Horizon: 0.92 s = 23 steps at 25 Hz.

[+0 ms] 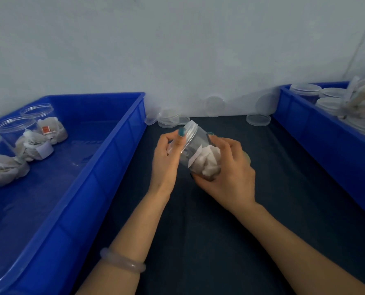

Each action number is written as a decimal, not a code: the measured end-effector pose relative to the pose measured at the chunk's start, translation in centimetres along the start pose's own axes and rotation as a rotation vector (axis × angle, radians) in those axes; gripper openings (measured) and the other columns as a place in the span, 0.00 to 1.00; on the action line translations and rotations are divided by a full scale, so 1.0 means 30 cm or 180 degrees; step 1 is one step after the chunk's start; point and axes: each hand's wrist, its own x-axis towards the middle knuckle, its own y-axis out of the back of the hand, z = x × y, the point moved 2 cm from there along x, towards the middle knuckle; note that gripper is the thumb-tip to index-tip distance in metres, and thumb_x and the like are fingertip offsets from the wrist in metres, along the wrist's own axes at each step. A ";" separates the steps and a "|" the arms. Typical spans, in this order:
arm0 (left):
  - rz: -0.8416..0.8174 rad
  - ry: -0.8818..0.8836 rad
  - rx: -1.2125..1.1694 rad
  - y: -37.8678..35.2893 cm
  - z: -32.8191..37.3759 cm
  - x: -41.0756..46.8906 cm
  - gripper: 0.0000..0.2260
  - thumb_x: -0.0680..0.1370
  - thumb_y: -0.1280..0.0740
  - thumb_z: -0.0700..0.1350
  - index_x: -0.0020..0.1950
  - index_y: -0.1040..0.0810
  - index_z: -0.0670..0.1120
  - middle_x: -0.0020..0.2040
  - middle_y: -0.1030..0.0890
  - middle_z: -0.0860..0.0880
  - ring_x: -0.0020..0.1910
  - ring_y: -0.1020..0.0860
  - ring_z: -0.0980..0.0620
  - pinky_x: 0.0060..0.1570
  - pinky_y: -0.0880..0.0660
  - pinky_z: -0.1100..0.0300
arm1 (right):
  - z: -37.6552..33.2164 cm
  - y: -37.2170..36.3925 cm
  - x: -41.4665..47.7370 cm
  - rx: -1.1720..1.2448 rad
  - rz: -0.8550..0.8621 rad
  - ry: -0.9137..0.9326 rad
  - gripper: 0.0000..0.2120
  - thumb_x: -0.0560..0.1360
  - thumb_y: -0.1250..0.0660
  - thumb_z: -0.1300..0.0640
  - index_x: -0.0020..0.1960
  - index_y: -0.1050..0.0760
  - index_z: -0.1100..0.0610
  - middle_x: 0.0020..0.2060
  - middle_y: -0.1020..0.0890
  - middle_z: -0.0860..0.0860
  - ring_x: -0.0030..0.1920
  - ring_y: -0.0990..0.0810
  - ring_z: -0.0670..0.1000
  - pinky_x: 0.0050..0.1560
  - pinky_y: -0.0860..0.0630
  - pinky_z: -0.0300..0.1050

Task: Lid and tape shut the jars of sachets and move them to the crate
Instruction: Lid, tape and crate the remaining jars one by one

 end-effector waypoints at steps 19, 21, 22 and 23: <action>-0.0544 -0.0363 0.0056 0.031 0.088 -0.013 0.20 0.72 0.33 0.64 0.62 0.19 0.61 0.60 0.18 0.60 0.60 0.21 0.62 0.54 0.24 0.68 | -0.005 0.003 0.004 0.1359 -0.0906 -0.0343 0.42 0.62 0.25 0.36 0.72 0.34 0.45 0.60 0.22 0.39 0.56 0.22 0.39 0.50 0.23 0.35; -0.0641 -0.0332 0.0013 0.042 0.089 -0.007 0.20 0.72 0.33 0.63 0.61 0.19 0.60 0.60 0.17 0.56 0.60 0.20 0.56 0.59 0.23 0.56 | 0.006 0.000 0.012 0.2384 -0.1380 -0.0744 0.35 0.62 0.23 0.43 0.67 0.29 0.46 0.55 0.17 0.42 0.55 0.18 0.44 0.51 0.21 0.39; -0.0679 -0.0329 -0.0007 0.048 0.091 -0.006 0.19 0.72 0.32 0.64 0.60 0.18 0.61 0.60 0.17 0.55 0.60 0.20 0.54 0.61 0.23 0.50 | 0.012 -0.002 0.017 0.2792 -0.1600 -0.0896 0.31 0.62 0.24 0.46 0.64 0.26 0.46 0.53 0.16 0.44 0.54 0.17 0.46 0.51 0.21 0.40; -0.0698 -0.0327 -0.0014 0.051 0.095 -0.006 0.19 0.71 0.32 0.67 0.58 0.18 0.63 0.60 0.17 0.56 0.61 0.20 0.53 0.63 0.24 0.47 | 0.019 -0.005 0.022 0.3072 -0.1777 -0.1026 0.28 0.62 0.25 0.47 0.61 0.25 0.47 0.52 0.16 0.47 0.53 0.16 0.49 0.50 0.21 0.41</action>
